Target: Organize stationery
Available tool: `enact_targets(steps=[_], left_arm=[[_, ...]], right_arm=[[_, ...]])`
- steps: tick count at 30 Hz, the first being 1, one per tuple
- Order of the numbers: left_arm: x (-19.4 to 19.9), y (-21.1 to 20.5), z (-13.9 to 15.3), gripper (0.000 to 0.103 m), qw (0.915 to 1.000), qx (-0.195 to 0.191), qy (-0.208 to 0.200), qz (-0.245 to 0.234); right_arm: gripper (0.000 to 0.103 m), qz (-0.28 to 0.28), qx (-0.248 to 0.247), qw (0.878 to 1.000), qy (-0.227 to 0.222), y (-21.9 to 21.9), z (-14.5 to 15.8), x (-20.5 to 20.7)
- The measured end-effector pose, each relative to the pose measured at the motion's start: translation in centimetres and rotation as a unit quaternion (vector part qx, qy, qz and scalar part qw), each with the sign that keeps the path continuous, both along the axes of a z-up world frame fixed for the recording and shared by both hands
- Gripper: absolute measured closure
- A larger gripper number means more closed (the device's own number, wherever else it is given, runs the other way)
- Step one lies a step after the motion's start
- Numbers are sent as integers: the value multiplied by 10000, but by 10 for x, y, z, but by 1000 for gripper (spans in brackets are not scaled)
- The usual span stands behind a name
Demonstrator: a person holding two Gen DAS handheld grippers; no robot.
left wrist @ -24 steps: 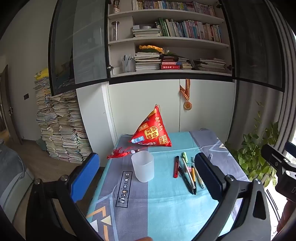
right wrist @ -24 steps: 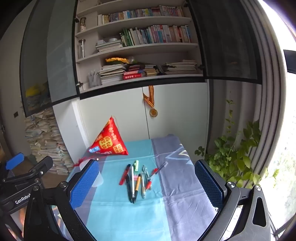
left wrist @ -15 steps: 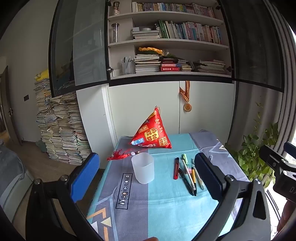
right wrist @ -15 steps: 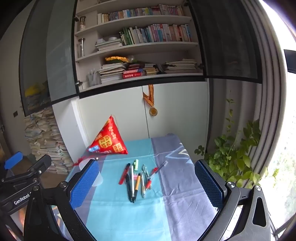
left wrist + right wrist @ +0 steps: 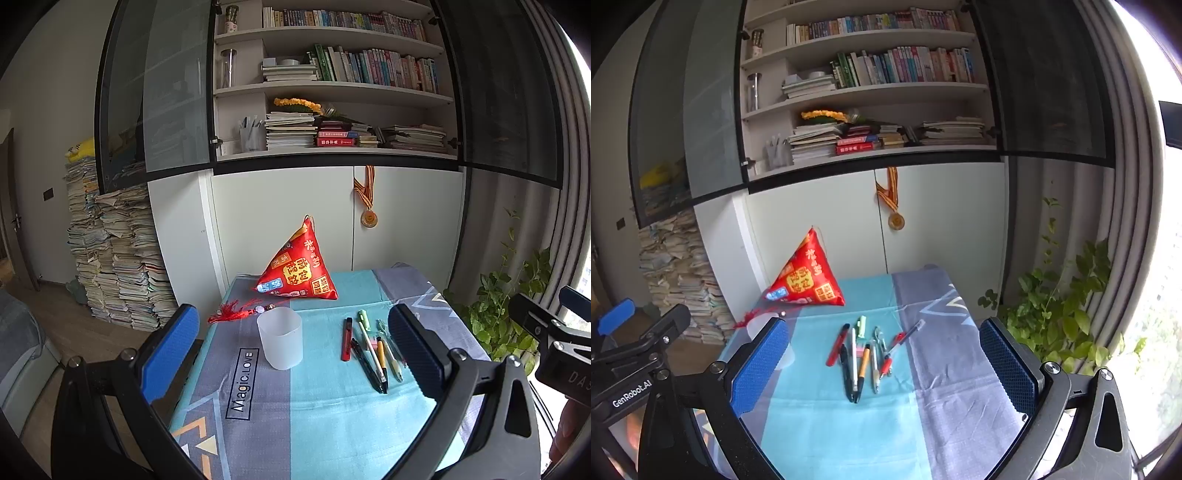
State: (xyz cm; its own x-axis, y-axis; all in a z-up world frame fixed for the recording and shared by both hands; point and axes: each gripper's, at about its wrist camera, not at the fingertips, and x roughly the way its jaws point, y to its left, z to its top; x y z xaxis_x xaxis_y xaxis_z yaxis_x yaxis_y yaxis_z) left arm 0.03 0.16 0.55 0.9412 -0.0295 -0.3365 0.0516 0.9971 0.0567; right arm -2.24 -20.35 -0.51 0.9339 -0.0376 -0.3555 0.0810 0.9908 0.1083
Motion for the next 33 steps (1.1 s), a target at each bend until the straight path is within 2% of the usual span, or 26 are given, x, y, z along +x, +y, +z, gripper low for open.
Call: enact_targets(steps=[21,33], left_arm=[[0,2,-9,2,9999,-91,15,-64],[3,5,-10,1,9999,-97,35,90]], right_arm=[[0,-18,-11,10000,54,0,-2,-2],[0,-27,-35,10000,52,2,-1,-3]])
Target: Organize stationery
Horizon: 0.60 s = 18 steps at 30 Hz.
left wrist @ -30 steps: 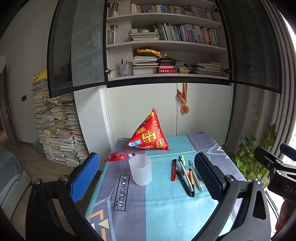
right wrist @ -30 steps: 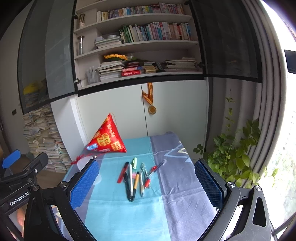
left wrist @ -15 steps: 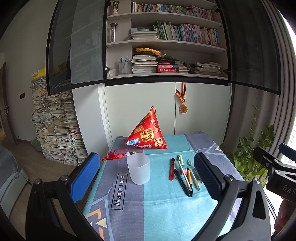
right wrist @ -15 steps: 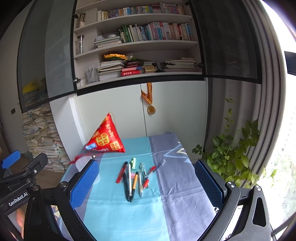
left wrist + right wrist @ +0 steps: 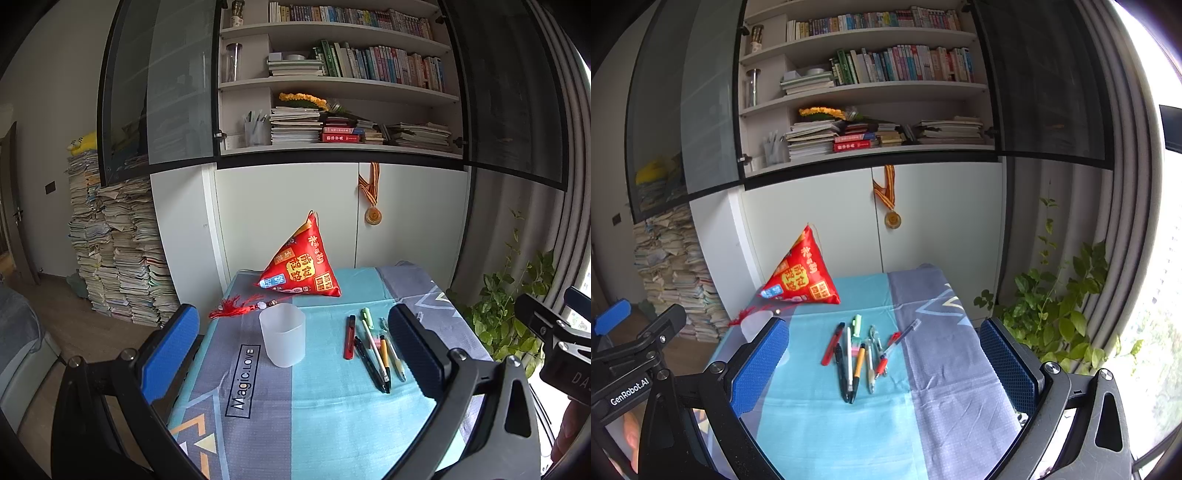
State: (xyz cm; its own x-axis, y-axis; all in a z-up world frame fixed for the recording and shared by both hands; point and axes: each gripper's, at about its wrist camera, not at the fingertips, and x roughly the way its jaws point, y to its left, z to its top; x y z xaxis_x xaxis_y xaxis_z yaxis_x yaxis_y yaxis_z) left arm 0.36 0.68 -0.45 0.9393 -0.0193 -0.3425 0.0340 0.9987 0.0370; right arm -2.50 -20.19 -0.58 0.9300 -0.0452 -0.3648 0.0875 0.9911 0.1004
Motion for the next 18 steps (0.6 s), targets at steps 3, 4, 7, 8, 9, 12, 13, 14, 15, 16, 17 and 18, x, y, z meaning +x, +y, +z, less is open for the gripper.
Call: enact_targets(steps=[3,4,7,8,9,12,13,14,15,16,17,18], left_arm=[[0,0,0,1,10000,-8,-13,17],[1,0,0,1,10000,-11,-10,14],[2,-1,-1,1,10000,-9,-1,24],[2,-1,-1,1,10000,-5,1,31],[3,-1,-1,1,10000,-3,3,36],[5,-1,-3,1,10000,12,23,3],[6,-2,-3,1,10000,28,31,0],[7,-2,-4,1,10000,41,37,-9],[9,-3,-5,1,10000,53,48,-30],[10,-4,-6,1,10000,63,58,-42],[11,-4,-6,1,9999,75,72,-54],[14,-5,-8,1,9999,89,93,-68]], right_arm=[[0,2,-9,10000,4,0,0,1],[0,1,-6,10000,4,0,0,0],[0,0,4,10000,10,1,0,1],[0,-1,-12,10000,7,1,0,1],[0,-1,-16,10000,6,2,0,2],[0,6,-10,10000,18,1,0,2],[0,8,-4,10000,28,0,-1,3],[0,9,-4,10000,38,-5,-1,4],[0,16,-5,10000,54,-6,-1,4],[0,23,-7,10000,70,-7,-2,5],[0,29,-11,10000,90,-8,-1,6],[0,33,-14,9999,107,-9,-2,7]])
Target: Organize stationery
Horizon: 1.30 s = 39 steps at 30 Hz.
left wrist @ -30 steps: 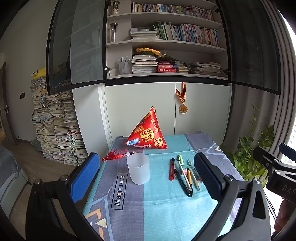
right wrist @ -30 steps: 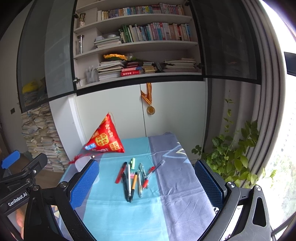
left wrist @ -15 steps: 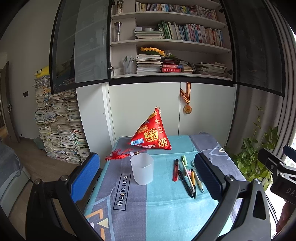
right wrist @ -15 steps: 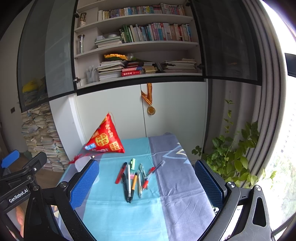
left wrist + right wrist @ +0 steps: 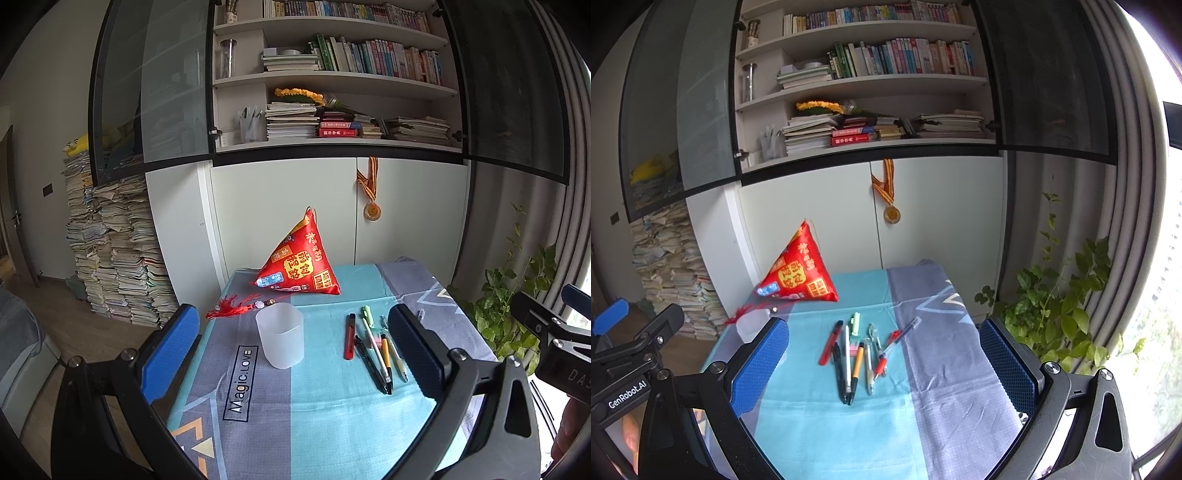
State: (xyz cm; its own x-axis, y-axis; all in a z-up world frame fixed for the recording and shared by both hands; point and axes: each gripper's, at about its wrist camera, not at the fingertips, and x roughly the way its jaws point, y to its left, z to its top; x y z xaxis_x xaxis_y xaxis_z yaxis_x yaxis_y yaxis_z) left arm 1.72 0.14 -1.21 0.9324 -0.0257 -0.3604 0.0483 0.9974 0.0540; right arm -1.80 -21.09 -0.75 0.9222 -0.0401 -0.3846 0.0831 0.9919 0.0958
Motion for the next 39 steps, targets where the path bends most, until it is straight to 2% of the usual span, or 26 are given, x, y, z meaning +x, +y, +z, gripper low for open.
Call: enact_targets(steps=[5,23,28,34,36,39], left_arm=[[11,-3,-5,1,10000,12,91,-22],[73,-18,-38,1,9973,113,717,-69],[97,-22,-55,1,9945,142,1028,-110],[131,-37,-84,3,9868,227,1570,-330],[141,-46,-92,4,9839,276,1700,-486],[156,-57,-99,9,9791,300,1880,-711]], right_arm=[[0,18,36,10000,86,-5,-3,9],[0,-158,167,9967,778,-22,-39,79],[0,-368,203,9919,1199,-36,-61,106],[0,-545,448,9817,1769,-60,-93,136],[4,-506,508,9792,1899,-65,-102,146],[19,-438,535,9743,2143,-68,-116,164]])
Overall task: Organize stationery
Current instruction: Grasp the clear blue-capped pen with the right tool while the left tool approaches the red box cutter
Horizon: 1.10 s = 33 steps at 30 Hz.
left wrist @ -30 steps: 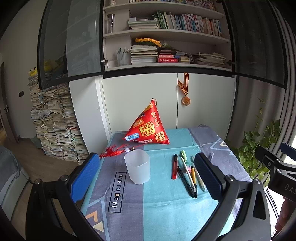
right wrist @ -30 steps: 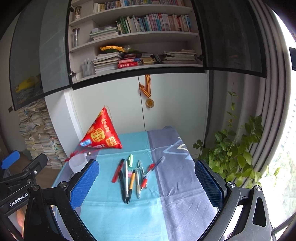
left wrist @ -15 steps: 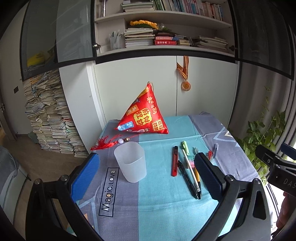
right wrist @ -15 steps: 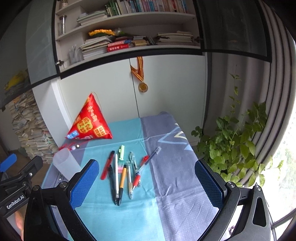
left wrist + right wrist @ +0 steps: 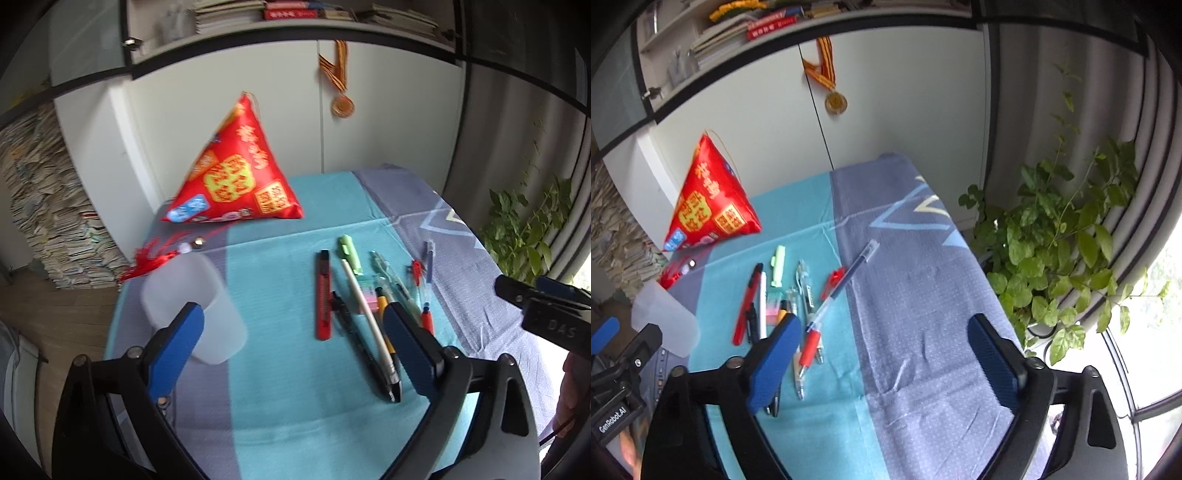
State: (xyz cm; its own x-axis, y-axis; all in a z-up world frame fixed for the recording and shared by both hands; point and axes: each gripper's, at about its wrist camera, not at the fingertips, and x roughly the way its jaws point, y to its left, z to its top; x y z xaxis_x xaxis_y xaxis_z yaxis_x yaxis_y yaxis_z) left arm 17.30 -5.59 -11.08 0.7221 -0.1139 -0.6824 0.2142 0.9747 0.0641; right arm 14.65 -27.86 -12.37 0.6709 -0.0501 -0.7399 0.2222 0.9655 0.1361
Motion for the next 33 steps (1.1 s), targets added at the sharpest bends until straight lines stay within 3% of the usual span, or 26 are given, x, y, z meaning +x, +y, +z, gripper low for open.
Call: enact_targets(steps=[2,5,9,15,27,30,32,33], left_arm=[[15,-8,-6,13,9998,10,129,-118],[40,-15,-19,21,9994,109,290,-128],[71,-16,-38,30,9975,29,699,-93],[92,-24,-46,35,9965,37,815,-174],[127,-36,-61,50,9939,202,1085,-65],[135,-38,-70,55,9912,200,1304,-68],[138,-39,-79,62,9881,182,1524,-113],[138,-39,-80,65,9885,91,1505,-109]], right_arm=[[37,93,119,9997,188,-2,-10,12],[51,258,441,9975,479,-4,-26,32],[51,314,780,9937,736,-8,-43,59],[51,70,1215,9877,981,-22,-52,103],[52,-9,1087,9867,1206,-13,-66,144],[63,-1,965,9880,1207,-11,-66,144],[82,66,902,9882,1237,-9,-66,144],[83,126,884,9880,1263,-8,-67,145]])
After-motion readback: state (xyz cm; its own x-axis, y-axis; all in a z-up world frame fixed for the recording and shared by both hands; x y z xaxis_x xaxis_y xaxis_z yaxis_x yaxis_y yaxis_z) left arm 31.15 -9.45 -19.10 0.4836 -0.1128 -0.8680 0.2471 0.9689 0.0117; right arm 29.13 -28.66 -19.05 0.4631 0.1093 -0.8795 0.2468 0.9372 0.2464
